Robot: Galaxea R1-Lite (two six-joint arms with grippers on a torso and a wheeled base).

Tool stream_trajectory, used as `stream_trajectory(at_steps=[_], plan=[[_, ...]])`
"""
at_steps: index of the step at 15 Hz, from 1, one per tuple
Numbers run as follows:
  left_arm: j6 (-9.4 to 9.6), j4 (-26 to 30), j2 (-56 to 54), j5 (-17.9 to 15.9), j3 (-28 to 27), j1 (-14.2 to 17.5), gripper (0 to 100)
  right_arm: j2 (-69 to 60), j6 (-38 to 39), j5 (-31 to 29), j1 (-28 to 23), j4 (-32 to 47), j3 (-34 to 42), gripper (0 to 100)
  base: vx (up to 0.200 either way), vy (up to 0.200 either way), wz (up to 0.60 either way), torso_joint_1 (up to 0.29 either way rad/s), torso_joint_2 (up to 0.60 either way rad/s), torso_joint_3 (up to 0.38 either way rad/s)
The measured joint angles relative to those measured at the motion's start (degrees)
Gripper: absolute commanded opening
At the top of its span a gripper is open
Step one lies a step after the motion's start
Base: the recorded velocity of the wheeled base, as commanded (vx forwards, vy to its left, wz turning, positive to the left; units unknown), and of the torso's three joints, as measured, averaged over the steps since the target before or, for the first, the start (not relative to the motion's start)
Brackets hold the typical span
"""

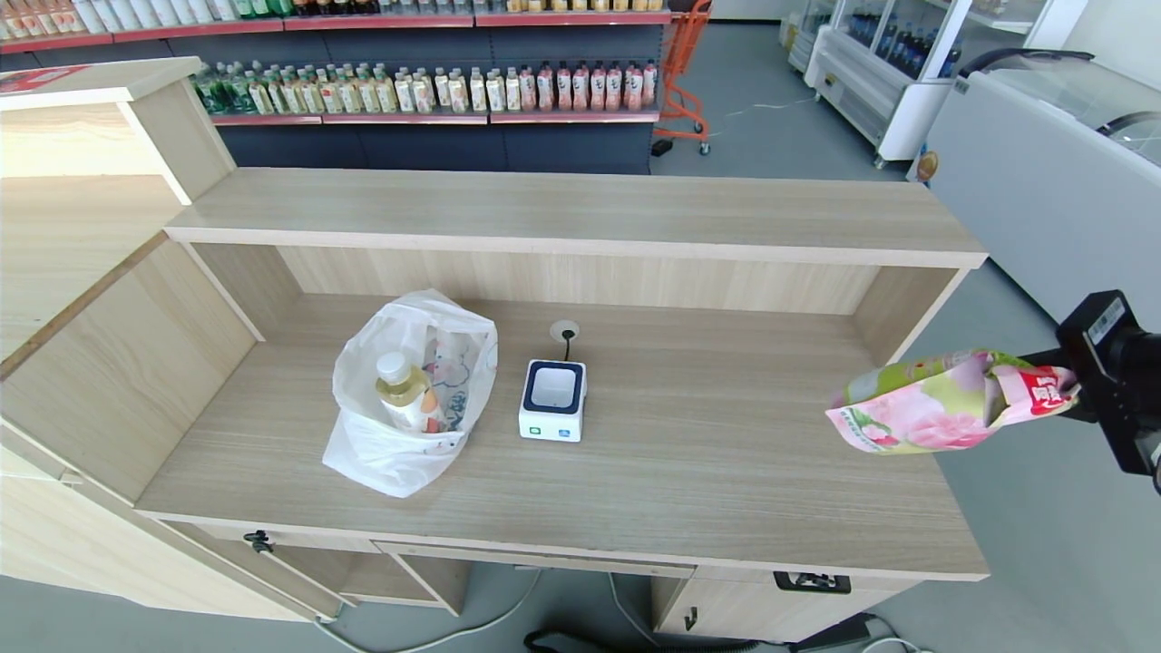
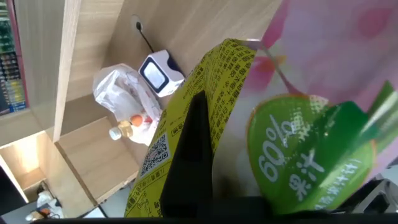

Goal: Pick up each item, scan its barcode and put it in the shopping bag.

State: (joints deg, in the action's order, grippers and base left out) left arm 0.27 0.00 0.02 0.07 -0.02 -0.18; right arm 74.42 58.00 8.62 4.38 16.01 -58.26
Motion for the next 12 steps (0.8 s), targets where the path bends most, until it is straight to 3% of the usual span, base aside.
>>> stream_trajectory(at_steps=[6,12], plan=[[0.22,0.00,0.00,0.00,0.00,0.00,100,-0.61,-0.20,0.22,0.06,0.17,0.29,0,0.000,0.000,0.00,0.000,0.00,0.000],[0.30,0.00,0.00,-0.05,0.00,-0.04,100,-1.80,-0.26,0.40,0.05,1.69,0.07,0,0.000,0.200,0.00,0.006,0.00,0.004]])
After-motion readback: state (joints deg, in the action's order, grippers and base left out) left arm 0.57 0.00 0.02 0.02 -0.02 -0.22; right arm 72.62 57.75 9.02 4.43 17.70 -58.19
